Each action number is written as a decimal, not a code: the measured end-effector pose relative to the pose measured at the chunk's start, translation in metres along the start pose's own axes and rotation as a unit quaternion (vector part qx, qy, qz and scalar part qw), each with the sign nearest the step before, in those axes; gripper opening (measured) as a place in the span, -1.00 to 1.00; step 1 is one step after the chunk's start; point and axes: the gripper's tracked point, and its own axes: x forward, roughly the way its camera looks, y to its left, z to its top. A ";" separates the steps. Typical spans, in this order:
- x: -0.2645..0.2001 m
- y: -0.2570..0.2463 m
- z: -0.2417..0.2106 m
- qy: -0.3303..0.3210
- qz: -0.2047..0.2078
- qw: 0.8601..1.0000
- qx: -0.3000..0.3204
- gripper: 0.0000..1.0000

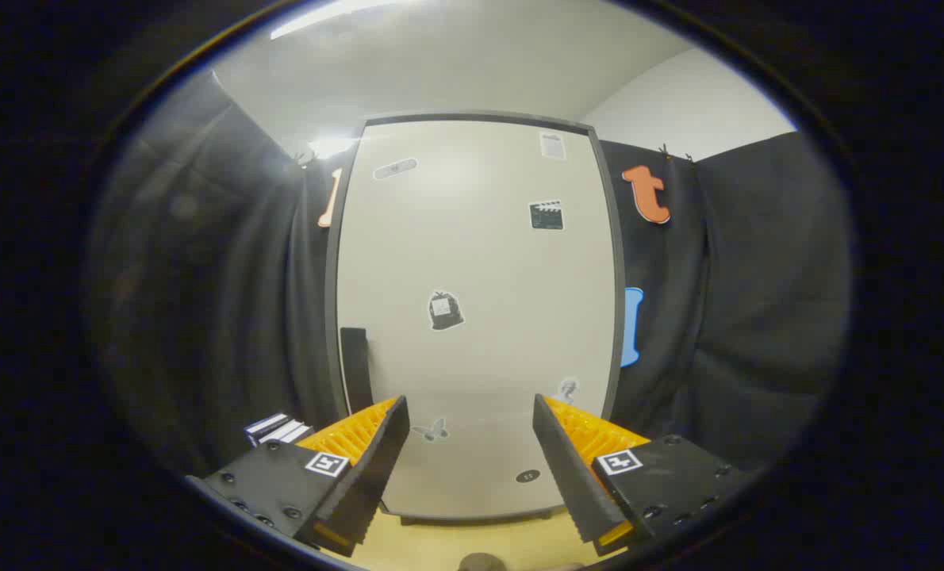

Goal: Open the shoe cabinet door, grab the shoes and put them into the shoe cabinet, then close the shoe cabinet door.

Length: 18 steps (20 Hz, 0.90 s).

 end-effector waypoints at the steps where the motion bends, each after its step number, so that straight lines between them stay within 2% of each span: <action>1: -0.001 -0.001 0.001 0.000 0.001 1.000 -0.002 0.94; 9: -0.006 0.007 -0.004 0.013 0.035 0.999 -0.010 0.95; 18: 0.009 0.035 -0.009 0.015 0.016 1.000 0.009 0.95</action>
